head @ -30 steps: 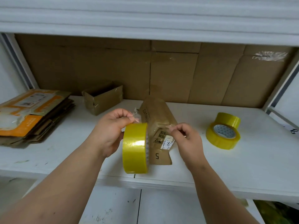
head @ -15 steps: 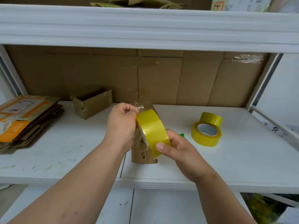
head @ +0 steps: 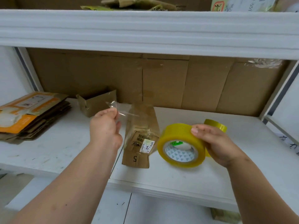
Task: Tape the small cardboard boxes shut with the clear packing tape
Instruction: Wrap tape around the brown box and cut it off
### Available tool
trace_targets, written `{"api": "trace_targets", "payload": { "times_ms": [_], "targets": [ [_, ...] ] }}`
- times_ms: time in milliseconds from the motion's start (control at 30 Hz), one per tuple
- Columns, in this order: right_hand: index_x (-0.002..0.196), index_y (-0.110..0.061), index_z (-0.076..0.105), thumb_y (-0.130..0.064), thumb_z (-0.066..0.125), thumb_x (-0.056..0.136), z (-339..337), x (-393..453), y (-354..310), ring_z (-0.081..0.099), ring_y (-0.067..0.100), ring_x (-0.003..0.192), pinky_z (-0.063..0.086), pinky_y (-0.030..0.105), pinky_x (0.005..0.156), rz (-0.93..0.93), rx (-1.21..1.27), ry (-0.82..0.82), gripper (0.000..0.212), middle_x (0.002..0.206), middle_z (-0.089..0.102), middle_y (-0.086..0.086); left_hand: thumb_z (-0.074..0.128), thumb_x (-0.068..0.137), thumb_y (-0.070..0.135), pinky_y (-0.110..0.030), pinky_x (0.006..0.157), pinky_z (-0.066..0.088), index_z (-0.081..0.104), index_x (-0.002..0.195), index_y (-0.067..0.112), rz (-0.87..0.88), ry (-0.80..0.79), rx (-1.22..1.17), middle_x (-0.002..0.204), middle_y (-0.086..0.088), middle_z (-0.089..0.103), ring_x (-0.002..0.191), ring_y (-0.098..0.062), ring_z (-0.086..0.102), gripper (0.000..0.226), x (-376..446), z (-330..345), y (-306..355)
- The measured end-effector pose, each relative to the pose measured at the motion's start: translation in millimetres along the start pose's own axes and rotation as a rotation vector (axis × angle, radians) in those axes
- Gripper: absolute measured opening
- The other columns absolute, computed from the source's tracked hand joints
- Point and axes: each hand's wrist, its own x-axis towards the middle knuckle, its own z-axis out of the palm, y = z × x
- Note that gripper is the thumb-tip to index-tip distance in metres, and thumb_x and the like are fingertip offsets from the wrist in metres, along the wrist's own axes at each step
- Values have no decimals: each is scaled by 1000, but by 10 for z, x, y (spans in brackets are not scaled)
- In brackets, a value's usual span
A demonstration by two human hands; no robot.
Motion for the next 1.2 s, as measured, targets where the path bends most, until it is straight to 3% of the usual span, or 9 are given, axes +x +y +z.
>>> {"api": "trace_targets", "payload": {
  "times_ms": [133,233,333,500,667,800,933,1067,1200],
  "targets": [
    [83,-12,74,-35,80,71,-152,206,26,64,19,71,53,26,64,77,-51,18,27,77,70,7,64,95,15,-30,95,44,63,91,21,-25,102,7,89,4,63,90,-10,59,7,-27,27,-223],
    [77,-15,74,-35,72,71,-235,342,48,67,18,70,51,30,70,101,-125,36,21,73,71,3,65,94,15,-32,97,37,64,86,23,-28,144,28,96,7,64,103,-14,56,11,-12,43,-362],
    [75,-14,74,-24,74,82,-331,479,100,69,22,74,53,32,72,140,-173,56,12,72,72,4,68,91,14,-36,99,39,69,92,21,-33,184,50,91,11,64,98,-14,56,7,11,57,-487],
    [80,-13,76,-28,76,83,-395,670,204,73,29,82,58,46,82,205,-288,58,15,82,75,9,65,93,11,-36,85,40,72,94,18,-33,240,60,90,7,63,80,-8,53,10,28,89,-650],
    [82,-22,78,-39,77,80,-421,808,276,73,29,83,57,53,87,254,-360,8,18,83,76,6,71,89,16,-41,91,46,73,93,20,-16,283,69,90,8,64,84,-6,55,6,50,113,-734],
    [82,-22,77,-46,75,78,-378,915,299,72,27,85,57,48,88,267,-449,-44,25,84,75,4,74,88,19,-44,98,49,72,89,21,-8,318,98,88,7,64,84,-9,56,3,81,80,-811],
    [86,-17,74,-42,69,86,-238,1001,292,68,20,85,53,33,78,279,-605,-137,26,89,72,5,74,87,22,-41,91,52,72,87,20,-7,376,150,90,4,67,82,-9,58,3,122,20,-851],
    [90,-18,72,-46,65,88,-64,1073,294,66,19,86,53,35,80,289,-693,-208,29,93,70,5,74,85,24,-34,73,48,65,81,13,-14,417,225,78,-1,59,71,-17,53,15,196,-97,-830],
    [96,-18,72,-46,63,90,109,1130,275,66,18,87,55,38,84,261,-725,-265,30,97,70,4,73,85,29,-38,74,46,58,74,12,-54,408,322,76,-5,55,74,-24,52,25,264,-210,-857]
  ]
}}
